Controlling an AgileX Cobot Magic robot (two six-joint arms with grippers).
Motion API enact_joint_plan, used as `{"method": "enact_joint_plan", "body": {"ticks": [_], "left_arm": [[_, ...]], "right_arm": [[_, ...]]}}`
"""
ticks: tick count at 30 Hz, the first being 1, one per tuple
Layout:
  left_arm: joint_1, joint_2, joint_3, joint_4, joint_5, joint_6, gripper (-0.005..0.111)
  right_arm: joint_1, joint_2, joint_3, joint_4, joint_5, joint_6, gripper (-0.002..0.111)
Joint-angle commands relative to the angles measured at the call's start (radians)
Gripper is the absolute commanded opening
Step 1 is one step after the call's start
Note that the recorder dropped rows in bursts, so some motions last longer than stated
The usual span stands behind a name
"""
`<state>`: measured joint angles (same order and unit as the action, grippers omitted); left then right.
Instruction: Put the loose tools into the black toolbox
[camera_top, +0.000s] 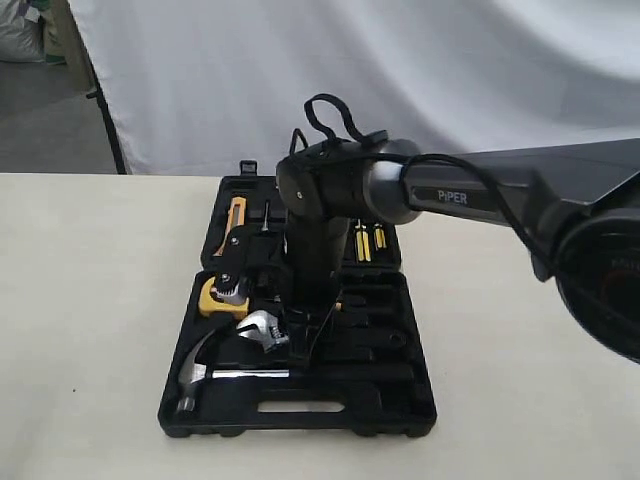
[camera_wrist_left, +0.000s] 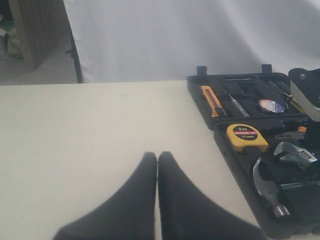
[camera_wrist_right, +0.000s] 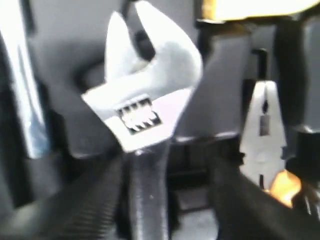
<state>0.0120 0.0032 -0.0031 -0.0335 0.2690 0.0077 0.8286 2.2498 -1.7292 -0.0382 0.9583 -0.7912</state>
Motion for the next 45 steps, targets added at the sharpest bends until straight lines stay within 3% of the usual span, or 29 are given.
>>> {"method": "enact_joint_plan", "body": {"ticks": [1,8,10,14,15,19,26,38,45], "left_arm": [[-0.006,-0.003,0.003,0.002,0.000,-0.008,0.001],[-0.006,-0.003,0.003,0.002,0.000,-0.008,0.001],[-0.006,-0.003,0.003,0.002,0.000,-0.008,0.001],[-0.006,-0.003,0.003,0.005,0.000,-0.008,0.001],[-0.006,-0.003,0.003,0.005,0.000,-0.008,0.001],[-0.006,-0.003,0.003,0.005,0.000,-0.008,0.001],[-0.006,-0.003,0.003,0.005,0.000,-0.008,0.001],[-0.006,-0.003,0.003,0.005,0.000,-0.008,0.001],[-0.006,-0.003,0.003,0.005,0.000,-0.008,0.001]], "right_arm": [[0.002,-0.027,-0.003,0.048,0.011,0.007,0.066],[0.002,-0.167,-0.003,0.120,-0.059,0.007,0.063],[0.002,-0.171,-0.003,0.127,-0.071,0.007,0.049],[0.002,-0.140,-0.003,0.147,-0.115,0.011,0.005],[0.002,-0.123,-0.003,0.156,-0.135,0.011,0.000],[0.002,-0.019,-0.003,0.190,-0.170,0.013,-0.001],[0.002,0.133,-0.003,0.169,-0.023,0.018,-0.001],[0.000,-0.120,-0.050,0.172,-0.061,0.120,-0.001],[0.012,-0.127,-0.038,0.224,-0.013,0.118,-0.001]]}}
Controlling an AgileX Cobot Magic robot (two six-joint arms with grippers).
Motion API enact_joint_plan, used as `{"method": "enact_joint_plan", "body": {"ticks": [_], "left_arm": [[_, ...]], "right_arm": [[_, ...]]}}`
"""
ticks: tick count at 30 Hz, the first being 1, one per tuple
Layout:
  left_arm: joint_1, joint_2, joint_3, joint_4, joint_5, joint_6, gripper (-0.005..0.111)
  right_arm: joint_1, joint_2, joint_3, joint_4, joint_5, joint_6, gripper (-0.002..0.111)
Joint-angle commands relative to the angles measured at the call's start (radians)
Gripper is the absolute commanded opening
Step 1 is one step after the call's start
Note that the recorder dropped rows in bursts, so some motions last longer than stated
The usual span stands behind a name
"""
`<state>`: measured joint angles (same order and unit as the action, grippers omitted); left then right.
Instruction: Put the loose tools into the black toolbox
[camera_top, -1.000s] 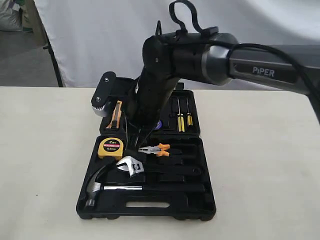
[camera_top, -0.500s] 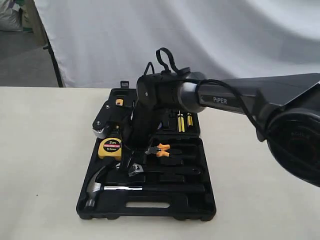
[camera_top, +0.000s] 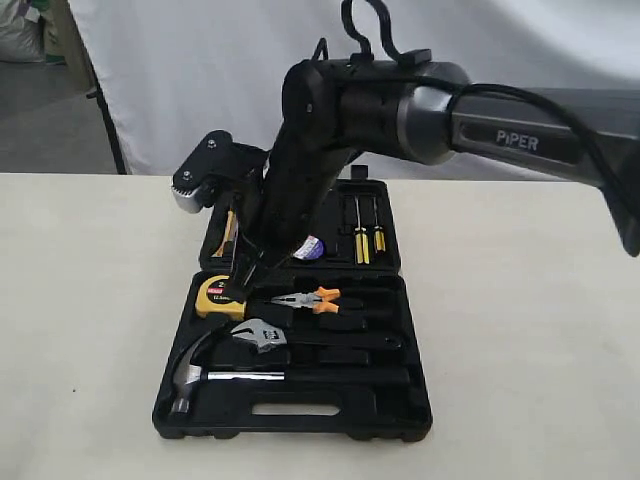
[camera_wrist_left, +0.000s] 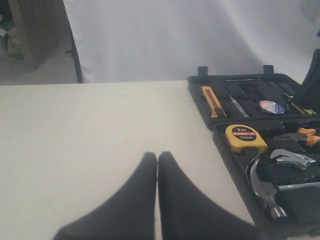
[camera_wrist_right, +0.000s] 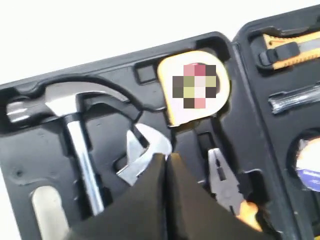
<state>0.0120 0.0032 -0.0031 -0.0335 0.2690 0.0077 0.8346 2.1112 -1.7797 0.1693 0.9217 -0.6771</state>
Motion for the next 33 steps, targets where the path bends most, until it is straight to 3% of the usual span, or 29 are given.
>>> {"method": "enact_joint_plan", "body": {"ticks": [1,9,24,33], "left_arm": [[-0.006,-0.003,0.003,0.005,0.000,-0.008,0.001],[-0.006,-0.003,0.003,0.005,0.000,-0.008,0.001],[-0.006,-0.003,0.003,0.005,0.000,-0.008,0.001],[-0.006,-0.003,0.003,0.005,0.000,-0.008,0.001]], "right_arm": [[0.008,0.023,0.025,0.025,0.012,0.004,-0.001],[0.007,0.198,0.129,-0.018,-0.052,0.034,-0.001],[0.007,-0.092,0.129,-0.018,-0.129,0.041,-0.001],[0.005,0.012,0.129,-0.016,-0.194,0.053,-0.001]]}}
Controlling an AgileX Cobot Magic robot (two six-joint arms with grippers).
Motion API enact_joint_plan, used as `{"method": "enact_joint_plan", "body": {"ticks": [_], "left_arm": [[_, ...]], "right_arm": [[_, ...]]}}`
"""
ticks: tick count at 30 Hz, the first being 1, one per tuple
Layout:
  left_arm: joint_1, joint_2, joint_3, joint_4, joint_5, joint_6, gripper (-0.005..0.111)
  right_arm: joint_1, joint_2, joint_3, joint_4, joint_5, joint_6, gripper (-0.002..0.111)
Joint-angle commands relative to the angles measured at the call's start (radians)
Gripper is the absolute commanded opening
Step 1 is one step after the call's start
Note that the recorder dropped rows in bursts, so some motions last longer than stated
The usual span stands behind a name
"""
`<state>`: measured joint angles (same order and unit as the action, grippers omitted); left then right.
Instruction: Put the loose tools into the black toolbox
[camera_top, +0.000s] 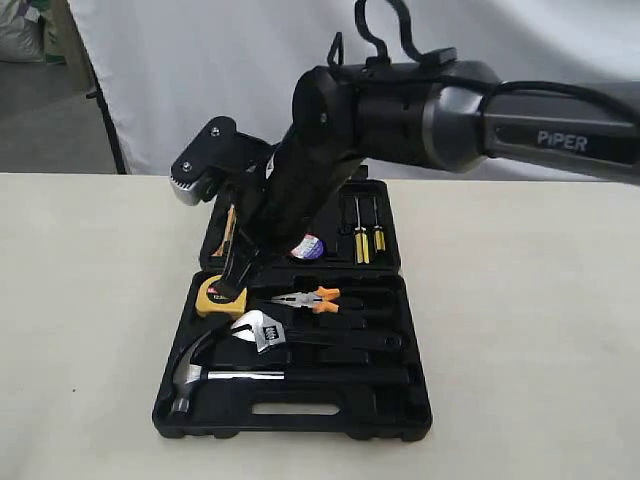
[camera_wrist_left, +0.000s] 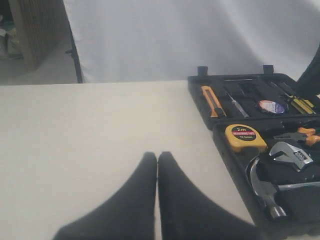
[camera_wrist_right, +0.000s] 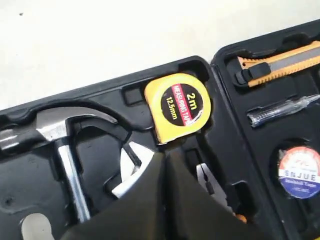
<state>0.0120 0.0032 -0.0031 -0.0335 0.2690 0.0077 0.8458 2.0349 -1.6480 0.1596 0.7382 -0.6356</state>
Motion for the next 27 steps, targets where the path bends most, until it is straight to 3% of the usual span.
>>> {"method": "enact_joint_plan", "body": {"ticks": [1,4,8,20,27], "left_arm": [[-0.006,-0.003,0.003,0.005,0.000,-0.008,0.001],[-0.006,-0.003,0.003,0.005,0.000,-0.008,0.001],[-0.006,-0.003,0.003,0.005,0.000,-0.008,0.001],[-0.006,-0.003,0.003,0.000,0.000,-0.008,0.001],[-0.006,-0.003,0.003,0.002,0.000,-0.008,0.001]], "right_arm": [[-0.007,0.128,-0.003,-0.006,-0.004,0.023,-0.001],[-0.007,0.277,-0.003,-0.011,0.017,0.045,-0.001],[-0.007,0.315,-0.003,-0.011,0.035,0.045,-0.001],[-0.007,0.061,-0.005,-0.013,-0.031,0.045,-0.001],[-0.007,0.322,-0.002,-0.028,0.010,0.051,-0.001]]}}
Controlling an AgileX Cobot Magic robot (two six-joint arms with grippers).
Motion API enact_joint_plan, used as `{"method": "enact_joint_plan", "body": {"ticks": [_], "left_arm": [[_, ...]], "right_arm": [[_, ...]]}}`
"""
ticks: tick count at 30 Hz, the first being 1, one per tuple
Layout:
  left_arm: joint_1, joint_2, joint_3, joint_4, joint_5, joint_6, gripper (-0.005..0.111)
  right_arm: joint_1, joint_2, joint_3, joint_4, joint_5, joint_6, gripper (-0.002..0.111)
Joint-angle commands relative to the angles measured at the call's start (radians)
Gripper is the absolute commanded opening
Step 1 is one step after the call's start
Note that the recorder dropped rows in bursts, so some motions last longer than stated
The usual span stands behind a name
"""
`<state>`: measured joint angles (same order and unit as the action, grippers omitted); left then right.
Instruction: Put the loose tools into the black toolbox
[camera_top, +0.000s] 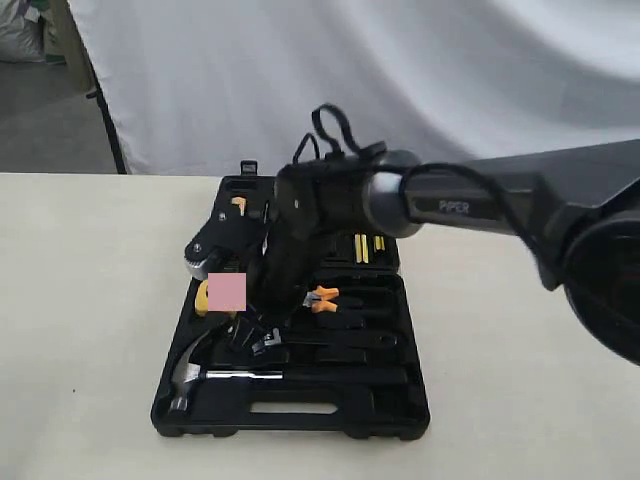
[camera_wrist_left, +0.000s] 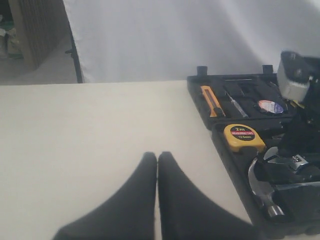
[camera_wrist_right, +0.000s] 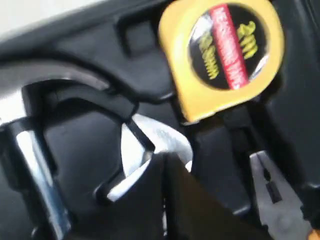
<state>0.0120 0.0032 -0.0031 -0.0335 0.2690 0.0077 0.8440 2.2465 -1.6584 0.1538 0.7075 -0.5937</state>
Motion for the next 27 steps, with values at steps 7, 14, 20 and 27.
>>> {"method": "enact_joint_plan", "body": {"ticks": [7,14,20,27], "left_arm": [[-0.006,-0.003,0.003,0.002,0.000,-0.008,0.001],[-0.006,-0.003,0.003,0.002,0.000,-0.008,0.001],[-0.006,-0.003,0.003,0.002,0.000,-0.008,0.001],[-0.006,-0.003,0.003,0.002,0.000,-0.008,0.001]], "right_arm": [[-0.005,-0.030,-0.016,-0.074,0.105,0.059,-0.001],[-0.005,-0.208,-0.014,-0.103,0.124,0.085,-0.001],[-0.017,-0.199,0.009,-0.115,0.168,0.105,-0.001],[-0.086,-0.108,0.184,-0.123,0.049,0.137,-0.001]]}}
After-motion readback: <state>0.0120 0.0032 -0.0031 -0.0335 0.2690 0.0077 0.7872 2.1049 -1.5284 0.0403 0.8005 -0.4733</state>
